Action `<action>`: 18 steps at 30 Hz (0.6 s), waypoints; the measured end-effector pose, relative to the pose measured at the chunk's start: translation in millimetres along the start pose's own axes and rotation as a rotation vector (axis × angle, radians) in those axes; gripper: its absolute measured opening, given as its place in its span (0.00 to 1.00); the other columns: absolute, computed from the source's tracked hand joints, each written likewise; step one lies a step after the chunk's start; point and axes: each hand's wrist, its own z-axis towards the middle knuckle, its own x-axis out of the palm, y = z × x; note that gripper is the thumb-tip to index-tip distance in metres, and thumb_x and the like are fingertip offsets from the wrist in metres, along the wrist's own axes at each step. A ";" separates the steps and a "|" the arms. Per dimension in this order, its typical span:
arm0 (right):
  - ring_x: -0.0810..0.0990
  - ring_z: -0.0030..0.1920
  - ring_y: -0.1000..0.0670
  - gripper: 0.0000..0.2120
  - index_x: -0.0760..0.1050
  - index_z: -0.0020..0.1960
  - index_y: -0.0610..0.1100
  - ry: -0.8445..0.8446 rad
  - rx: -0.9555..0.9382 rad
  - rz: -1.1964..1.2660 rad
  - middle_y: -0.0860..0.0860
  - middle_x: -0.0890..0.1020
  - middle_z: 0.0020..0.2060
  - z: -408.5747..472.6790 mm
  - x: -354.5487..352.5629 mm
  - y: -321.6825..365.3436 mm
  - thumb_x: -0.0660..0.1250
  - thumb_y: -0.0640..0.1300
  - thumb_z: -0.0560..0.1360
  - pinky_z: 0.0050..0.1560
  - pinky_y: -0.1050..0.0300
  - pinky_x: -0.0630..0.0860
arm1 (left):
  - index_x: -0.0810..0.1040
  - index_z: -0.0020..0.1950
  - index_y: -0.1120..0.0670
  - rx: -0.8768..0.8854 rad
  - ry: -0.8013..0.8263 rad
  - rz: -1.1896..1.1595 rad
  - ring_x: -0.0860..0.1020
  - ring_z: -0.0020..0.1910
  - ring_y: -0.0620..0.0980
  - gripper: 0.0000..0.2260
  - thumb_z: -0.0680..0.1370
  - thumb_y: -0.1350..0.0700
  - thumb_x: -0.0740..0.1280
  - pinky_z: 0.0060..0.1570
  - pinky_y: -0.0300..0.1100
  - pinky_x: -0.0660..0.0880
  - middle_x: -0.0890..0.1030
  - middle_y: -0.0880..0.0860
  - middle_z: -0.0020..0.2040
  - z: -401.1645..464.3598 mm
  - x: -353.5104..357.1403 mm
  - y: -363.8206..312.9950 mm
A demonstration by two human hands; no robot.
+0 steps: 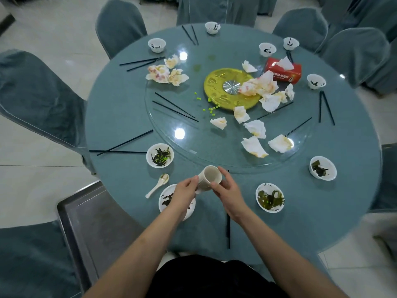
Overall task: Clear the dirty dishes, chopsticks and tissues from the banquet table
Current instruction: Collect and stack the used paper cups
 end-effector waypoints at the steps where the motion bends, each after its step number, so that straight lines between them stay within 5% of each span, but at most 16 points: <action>1: 0.80 0.66 0.49 0.27 0.69 0.75 0.50 0.010 0.000 -0.034 0.48 0.83 0.63 4.1 -2.2 -1.0 0.70 0.35 0.79 0.69 0.50 0.75 | 0.86 0.49 0.49 -0.006 0.006 -0.012 0.77 0.49 0.50 0.19 0.76 0.36 0.65 0.53 0.51 0.72 0.85 0.56 0.51 3.7 0.8 0.2; 4: 0.79 0.67 0.51 0.28 0.70 0.75 0.49 0.043 -0.011 -0.140 0.50 0.82 0.65 16.2 -6.2 -2.3 0.70 0.34 0.78 0.70 0.47 0.75 | 0.85 0.50 0.51 0.006 0.009 -0.032 0.79 0.49 0.47 0.14 0.81 0.42 0.67 0.64 0.51 0.76 0.85 0.51 0.47 13.3 4.8 1.2; 8: 0.76 0.69 0.53 0.29 0.71 0.74 0.51 0.077 -0.023 -0.248 0.53 0.80 0.67 29.7 -9.4 -3.4 0.72 0.38 0.76 0.72 0.44 0.73 | 0.84 0.53 0.55 -0.019 -0.013 -0.033 0.81 0.52 0.48 0.13 0.84 0.49 0.64 0.65 0.50 0.76 0.86 0.53 0.48 25.3 8.7 3.6; 11: 0.76 0.69 0.57 0.29 0.71 0.74 0.52 0.085 -0.018 -0.288 0.57 0.79 0.67 36.9 -10.5 -6.8 0.73 0.38 0.76 0.72 0.47 0.73 | 0.84 0.55 0.58 -0.042 -0.026 -0.050 0.83 0.54 0.49 0.13 0.85 0.52 0.63 0.58 0.43 0.79 0.87 0.54 0.50 32.3 11.8 3.4; 14: 0.76 0.68 0.59 0.28 0.72 0.72 0.55 0.097 -0.025 -0.325 0.59 0.80 0.66 40.6 -9.7 -11.0 0.73 0.38 0.76 0.72 0.53 0.72 | 0.82 0.58 0.62 -0.071 -0.054 -0.051 0.83 0.46 0.45 0.13 0.86 0.56 0.62 0.45 0.34 0.77 0.86 0.53 0.46 36.9 15.0 7.9; 18: 0.75 0.68 0.60 0.28 0.70 0.73 0.53 0.102 -0.025 -0.309 0.59 0.78 0.67 40.9 -9.2 -18.0 0.73 0.37 0.77 0.66 0.65 0.73 | 0.80 0.61 0.65 -0.083 -0.099 -0.059 0.82 0.39 0.39 0.12 0.86 0.59 0.61 0.41 0.33 0.77 0.83 0.54 0.44 40.8 12.4 16.5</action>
